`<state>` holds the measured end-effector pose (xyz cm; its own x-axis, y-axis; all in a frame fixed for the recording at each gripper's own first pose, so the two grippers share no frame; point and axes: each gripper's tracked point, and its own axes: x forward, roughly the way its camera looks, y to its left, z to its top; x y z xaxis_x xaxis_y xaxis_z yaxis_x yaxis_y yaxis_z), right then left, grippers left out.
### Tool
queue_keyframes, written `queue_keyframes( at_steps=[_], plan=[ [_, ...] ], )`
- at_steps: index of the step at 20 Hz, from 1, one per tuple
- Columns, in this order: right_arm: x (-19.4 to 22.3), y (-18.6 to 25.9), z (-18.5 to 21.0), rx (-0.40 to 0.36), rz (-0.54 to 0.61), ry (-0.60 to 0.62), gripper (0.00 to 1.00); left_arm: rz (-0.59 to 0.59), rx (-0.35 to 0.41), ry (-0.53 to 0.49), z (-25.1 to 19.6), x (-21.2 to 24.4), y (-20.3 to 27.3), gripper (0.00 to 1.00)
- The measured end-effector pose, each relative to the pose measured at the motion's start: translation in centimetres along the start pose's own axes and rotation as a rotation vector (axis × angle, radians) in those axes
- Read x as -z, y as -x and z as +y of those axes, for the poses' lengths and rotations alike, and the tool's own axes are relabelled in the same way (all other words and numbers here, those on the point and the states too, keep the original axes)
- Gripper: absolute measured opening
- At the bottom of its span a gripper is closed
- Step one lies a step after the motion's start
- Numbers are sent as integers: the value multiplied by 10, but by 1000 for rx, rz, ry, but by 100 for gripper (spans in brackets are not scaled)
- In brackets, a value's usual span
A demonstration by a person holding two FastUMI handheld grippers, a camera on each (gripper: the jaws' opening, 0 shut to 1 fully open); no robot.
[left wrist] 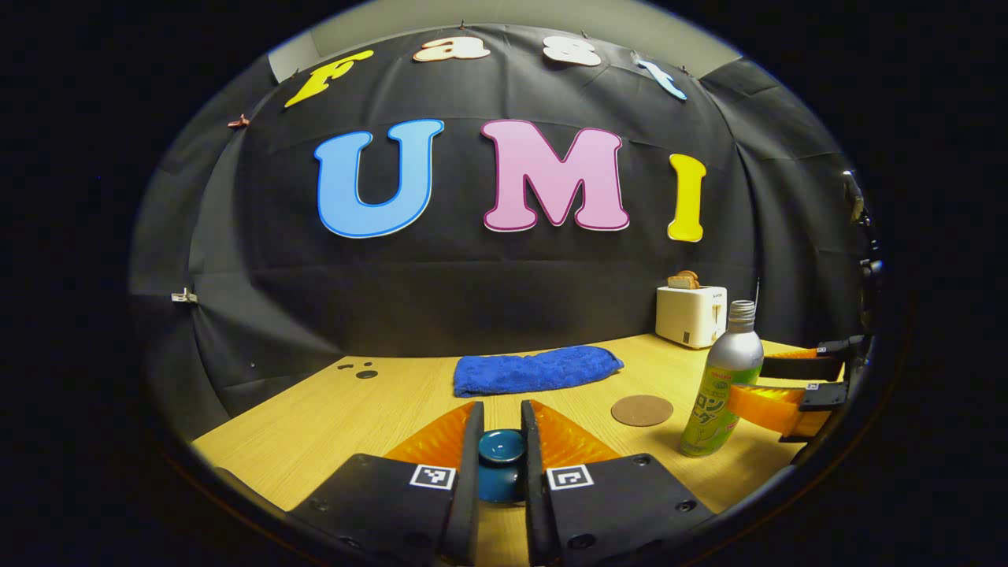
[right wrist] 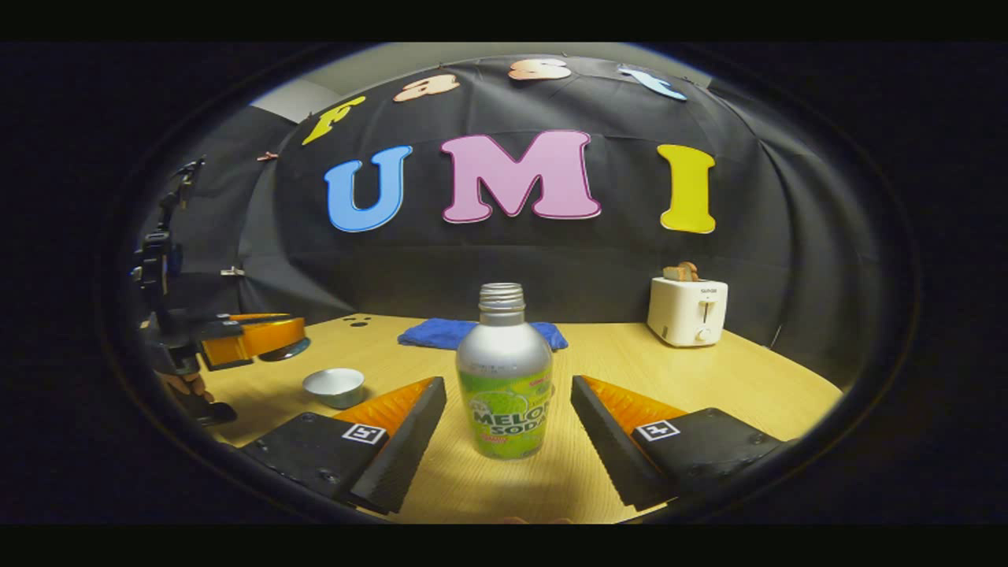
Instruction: Open the teacup lid with one hand, grasp the water bottle and pour water into the teacup with the other hand; after pouring, place the water bottle on the coaster and then close the teacup lid.
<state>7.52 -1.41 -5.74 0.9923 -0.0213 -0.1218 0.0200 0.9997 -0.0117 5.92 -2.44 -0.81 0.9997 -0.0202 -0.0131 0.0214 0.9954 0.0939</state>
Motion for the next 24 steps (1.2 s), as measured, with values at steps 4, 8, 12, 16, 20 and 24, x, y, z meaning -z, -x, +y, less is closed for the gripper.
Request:
queue_keyframes(
  at_steps=[4,8,12,16,20,24],
  plan=[
    [5,-27,-1,8,22,8,99,9,-20,12,14,7,8,28],
    [9,-46,-5,23,37,5,99,14,-30,24,25,11,14,28],
    [17,-58,-4,19,64,31,93,15,-34,32,33,15,17,31],
    [15,-60,0,13,56,72,83,18,-33,48,39,20,22,28],
    [8,-63,3,24,69,235,80,21,-32,56,44,23,28,28],
    [-4,-65,10,30,53,473,80,13,-35,55,50,22,35,28]
  ],
)
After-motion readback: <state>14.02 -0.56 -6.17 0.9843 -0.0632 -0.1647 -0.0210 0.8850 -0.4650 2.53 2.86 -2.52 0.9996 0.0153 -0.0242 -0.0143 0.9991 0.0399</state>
